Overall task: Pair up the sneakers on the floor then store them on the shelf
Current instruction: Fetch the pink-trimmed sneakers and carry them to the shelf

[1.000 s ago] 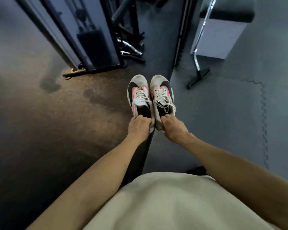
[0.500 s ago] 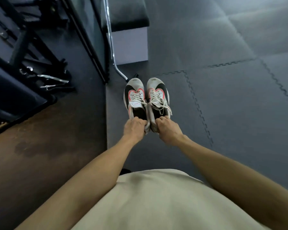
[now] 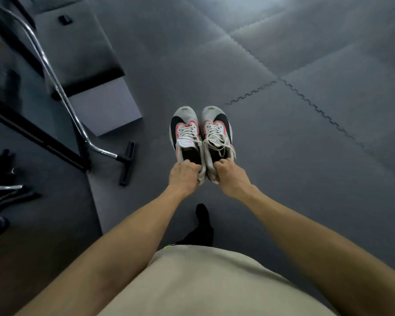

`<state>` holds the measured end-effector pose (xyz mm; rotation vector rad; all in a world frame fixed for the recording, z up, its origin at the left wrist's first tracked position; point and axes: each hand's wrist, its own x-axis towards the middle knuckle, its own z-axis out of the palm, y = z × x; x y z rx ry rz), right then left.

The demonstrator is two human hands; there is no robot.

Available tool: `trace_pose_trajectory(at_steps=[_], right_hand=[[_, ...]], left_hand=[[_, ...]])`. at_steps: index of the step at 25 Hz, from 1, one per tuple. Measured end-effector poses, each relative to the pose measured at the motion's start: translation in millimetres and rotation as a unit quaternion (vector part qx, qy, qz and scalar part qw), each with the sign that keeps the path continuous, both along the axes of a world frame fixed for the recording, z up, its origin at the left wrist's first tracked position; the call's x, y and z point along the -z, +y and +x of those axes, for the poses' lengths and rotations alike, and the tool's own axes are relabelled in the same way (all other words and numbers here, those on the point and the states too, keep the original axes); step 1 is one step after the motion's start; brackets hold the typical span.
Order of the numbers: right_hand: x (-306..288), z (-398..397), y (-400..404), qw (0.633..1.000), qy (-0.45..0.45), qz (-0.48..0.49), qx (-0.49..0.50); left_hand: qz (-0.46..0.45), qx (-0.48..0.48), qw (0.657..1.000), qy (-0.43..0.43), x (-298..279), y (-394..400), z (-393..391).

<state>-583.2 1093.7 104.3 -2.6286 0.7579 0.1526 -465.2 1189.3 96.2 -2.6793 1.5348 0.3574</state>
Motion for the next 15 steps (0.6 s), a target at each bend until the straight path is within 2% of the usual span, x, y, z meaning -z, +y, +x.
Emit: trace_pose_trajectory(at_steps=[6,15], right_hand=[[5.2,81.6,-146.6,0.999,-0.003,-0.011,0.045],[8.0,196.6,-368.2,0.997,-0.016,-0.012,0.07]], left_hand=[[-0.032,0.047,0.998,0.019,14.4,-160.0,95.8],[-0.019,0.064,0.998,0.018,16.2,-384.2,214.5]])
